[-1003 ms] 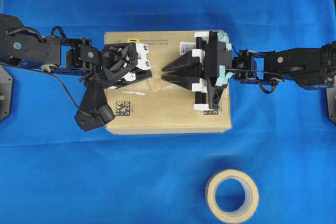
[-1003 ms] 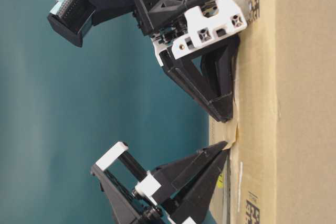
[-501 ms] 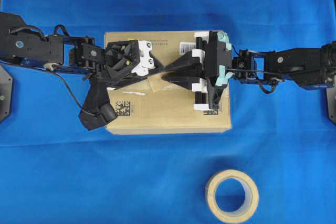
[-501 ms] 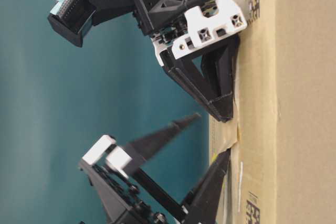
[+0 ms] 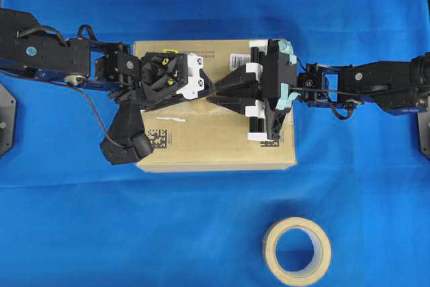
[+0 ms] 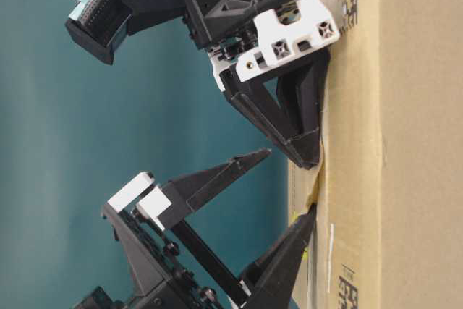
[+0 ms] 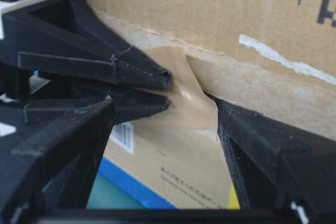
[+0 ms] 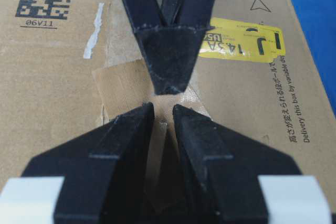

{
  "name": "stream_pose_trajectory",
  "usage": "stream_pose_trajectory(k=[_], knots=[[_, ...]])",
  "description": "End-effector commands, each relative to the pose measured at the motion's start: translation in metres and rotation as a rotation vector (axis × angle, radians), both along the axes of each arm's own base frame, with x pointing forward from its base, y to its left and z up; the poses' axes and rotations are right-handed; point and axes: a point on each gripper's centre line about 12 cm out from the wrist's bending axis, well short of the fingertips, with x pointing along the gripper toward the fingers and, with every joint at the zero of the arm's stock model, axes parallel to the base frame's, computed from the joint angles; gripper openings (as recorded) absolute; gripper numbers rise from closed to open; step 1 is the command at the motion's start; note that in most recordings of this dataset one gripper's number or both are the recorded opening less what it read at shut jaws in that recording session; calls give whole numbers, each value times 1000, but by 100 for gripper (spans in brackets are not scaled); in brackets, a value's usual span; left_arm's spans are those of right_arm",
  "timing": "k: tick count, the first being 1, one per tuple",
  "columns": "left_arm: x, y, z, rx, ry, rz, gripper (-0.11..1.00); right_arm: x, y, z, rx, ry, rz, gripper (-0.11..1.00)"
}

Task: Apply tape along the seams of the closed cardboard box to seal it securely.
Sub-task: 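Release the tape with the left gripper and raise it, then lower the left gripper beside the right and press the tape down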

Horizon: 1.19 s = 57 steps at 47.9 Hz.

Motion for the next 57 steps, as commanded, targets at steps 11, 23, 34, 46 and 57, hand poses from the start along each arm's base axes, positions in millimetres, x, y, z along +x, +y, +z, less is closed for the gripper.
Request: stream_pose_trajectory(k=[11, 23, 34, 46, 57], knots=[[-1, 2, 8, 11, 62, -6, 76, 1, -1, 5, 0, -14, -3, 26], [-4, 2, 10, 16, 77, -8, 76, 1, -1, 4, 0, -12, -3, 26], [-9, 2, 14, 16, 67, -7, 76, 1, -1, 4, 1, -11, -4, 26], [-16, 1, 24, 9, 15, 6, 76, 1, -1, 4, 0, -11, -3, 26], [-19, -3, 59, -92, -313, 88, 75, 1, -1, 4, 1, -11, -4, 26]])
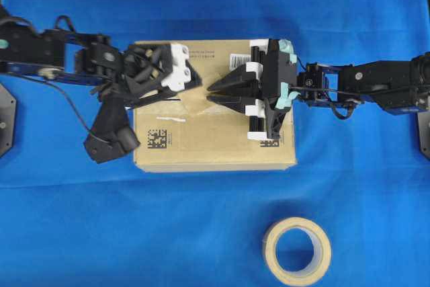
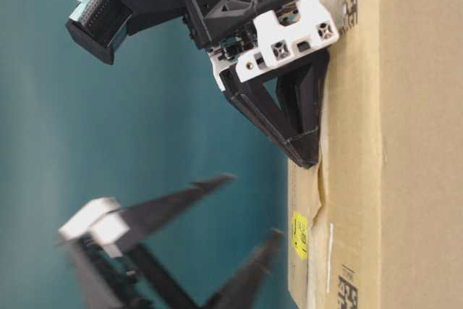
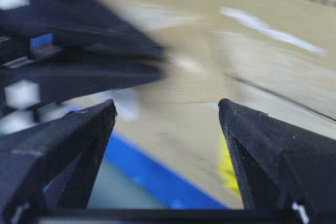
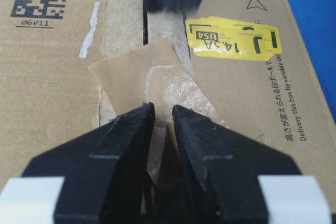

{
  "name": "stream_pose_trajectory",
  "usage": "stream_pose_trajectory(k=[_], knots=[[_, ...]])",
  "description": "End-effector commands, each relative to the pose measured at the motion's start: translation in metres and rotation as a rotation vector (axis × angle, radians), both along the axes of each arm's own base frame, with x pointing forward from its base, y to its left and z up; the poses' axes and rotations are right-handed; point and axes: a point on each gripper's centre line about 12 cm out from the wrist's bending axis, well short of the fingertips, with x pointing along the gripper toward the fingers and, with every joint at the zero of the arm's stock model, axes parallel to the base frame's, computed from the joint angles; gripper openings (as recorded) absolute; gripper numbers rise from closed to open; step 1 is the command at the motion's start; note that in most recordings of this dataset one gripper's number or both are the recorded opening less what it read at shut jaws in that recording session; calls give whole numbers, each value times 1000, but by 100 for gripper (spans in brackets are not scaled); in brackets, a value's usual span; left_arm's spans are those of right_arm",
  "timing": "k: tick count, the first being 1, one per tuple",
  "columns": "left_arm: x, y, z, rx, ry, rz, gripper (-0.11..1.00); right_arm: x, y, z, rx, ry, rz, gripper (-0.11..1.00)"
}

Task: Apply tape along the seams of the closed cardboard box to seal it securely.
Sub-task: 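Lower the left gripper beside the right and press the tape down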

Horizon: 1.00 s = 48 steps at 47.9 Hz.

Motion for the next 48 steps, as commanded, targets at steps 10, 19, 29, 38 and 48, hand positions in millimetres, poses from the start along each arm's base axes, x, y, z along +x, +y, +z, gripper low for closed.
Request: stream_pose_trajectory(k=[10, 19, 29, 38, 48], knots=[[-3, -10, 31, -339, -335, 200, 75, 1, -1, 4, 2, -5, -4, 26], [2, -7, 34, -763, -416, 429, 75, 0, -1, 3, 2, -3, -4, 26], [-2, 10, 13, -1015, -391, 647, 74, 1, -2, 5, 2, -6, -7, 26], [-1, 13, -13, -1131, -359, 756, 69, 1, -3, 6, 3, -8, -9, 26], [-1, -5, -20, -1176, -380, 693, 22, 0, -4, 7, 2, -8, -11, 26]])
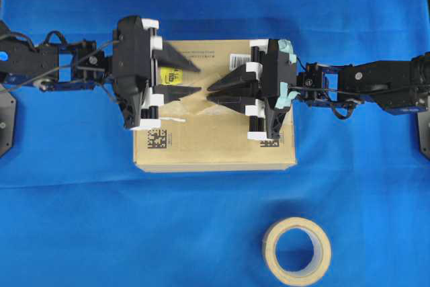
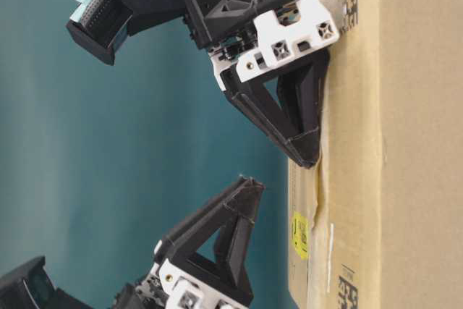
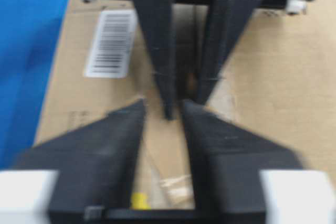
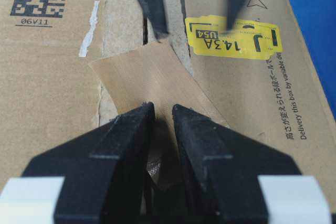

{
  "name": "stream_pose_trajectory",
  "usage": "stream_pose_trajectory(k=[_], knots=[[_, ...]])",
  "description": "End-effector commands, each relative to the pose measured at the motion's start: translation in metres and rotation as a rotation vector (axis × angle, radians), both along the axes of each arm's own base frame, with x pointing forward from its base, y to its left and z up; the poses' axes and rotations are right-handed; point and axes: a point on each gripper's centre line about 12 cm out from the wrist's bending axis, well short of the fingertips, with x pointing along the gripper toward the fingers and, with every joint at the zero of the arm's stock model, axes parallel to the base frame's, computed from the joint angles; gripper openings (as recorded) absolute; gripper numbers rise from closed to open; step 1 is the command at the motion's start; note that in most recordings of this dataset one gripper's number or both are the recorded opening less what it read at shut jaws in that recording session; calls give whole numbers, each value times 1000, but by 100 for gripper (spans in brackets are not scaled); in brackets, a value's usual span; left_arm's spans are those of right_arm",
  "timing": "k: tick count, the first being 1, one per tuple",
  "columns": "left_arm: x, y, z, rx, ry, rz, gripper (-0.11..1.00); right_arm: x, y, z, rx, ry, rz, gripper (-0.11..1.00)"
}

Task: Apply tape along the seams of the closed cardboard box to seal it securely.
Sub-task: 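Lower the left gripper beside the right and press the tape down, then press the tape flat with both grippers, sliding them apart along the seam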

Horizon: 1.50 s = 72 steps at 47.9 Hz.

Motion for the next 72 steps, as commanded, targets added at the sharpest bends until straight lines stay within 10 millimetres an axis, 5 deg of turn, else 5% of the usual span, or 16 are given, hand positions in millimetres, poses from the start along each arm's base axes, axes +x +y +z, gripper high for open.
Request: stream_pose_trajectory(k=[1, 6, 32, 54, 65, 72], knots=[[1, -10, 7, 9, -59, -30, 16, 0, -3, 7, 1, -15, -8, 26], [1, -15, 2, -5, -66, -36, 0, 0, -4, 7, 0, -15, -10, 26], [13, -13, -40, -29, 26, -23, 0, 3, -16, 13, -3, -37, -40, 26], [14, -2, -36, -1, -3, -4, 0, 6, -17, 15, -6, -42, -41, 23], [18, 0, -34, 9, -16, -5, 0, 10, -18, 17, -9, -50, -39, 3], [25, 0, -30, 13, -30, -6, 0, 16, -18, 19, -16, -55, -34, 2]])
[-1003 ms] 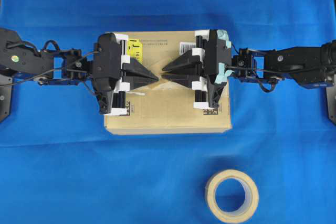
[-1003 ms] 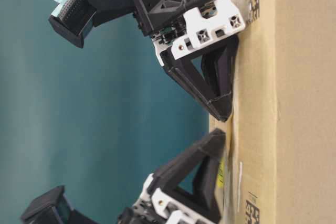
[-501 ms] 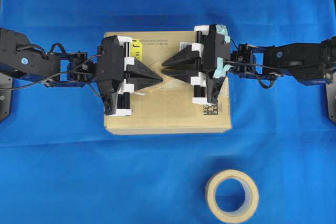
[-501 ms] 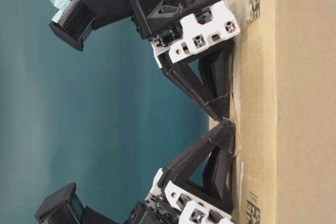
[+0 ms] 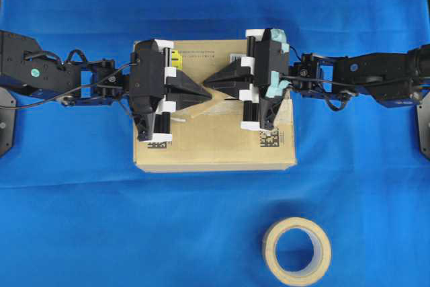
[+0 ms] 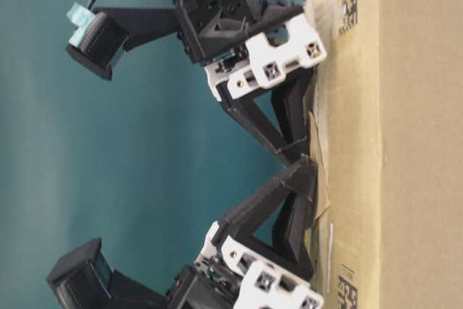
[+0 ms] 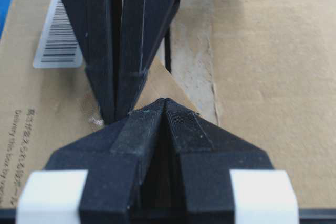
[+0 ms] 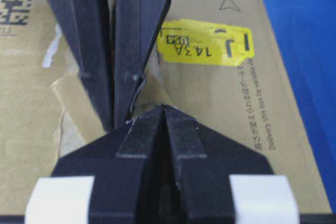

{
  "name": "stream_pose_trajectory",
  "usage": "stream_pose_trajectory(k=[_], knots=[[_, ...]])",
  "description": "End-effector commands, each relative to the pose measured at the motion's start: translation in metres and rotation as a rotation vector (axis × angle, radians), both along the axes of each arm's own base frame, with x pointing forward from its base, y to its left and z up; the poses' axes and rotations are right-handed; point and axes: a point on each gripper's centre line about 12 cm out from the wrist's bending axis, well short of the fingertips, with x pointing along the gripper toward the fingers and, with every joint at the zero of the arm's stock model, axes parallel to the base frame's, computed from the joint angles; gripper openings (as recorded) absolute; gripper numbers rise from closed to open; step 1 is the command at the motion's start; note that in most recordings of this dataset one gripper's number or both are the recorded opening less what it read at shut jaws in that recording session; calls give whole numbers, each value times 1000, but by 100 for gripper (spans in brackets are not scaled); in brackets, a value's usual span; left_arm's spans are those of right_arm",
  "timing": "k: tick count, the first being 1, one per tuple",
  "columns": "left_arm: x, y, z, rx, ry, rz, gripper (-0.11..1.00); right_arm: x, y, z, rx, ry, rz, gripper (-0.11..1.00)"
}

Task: Apply tape along the seams of the closed cardboard box to seal it securely.
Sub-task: 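Press the tape flat with both grippers, sliding them apart along the seam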

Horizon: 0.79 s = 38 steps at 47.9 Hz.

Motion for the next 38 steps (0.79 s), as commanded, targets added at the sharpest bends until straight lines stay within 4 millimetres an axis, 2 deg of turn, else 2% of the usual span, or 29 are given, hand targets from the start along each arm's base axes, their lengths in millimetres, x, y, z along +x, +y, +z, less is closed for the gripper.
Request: stream_pose_trajectory(k=[1, 18, 38], knots=[[7, 3, 12, 6, -40, 5, 0, 7, -3, 11, -8, -32, -3, 2], [5, 7, 9, 9, -24, 14, 0, 2, -1, 5, -1, 16, 2, 2], [-33, 10, -7, -13, 40, 41, 0, -39, 3, -6, 36, 64, -26, 2]])
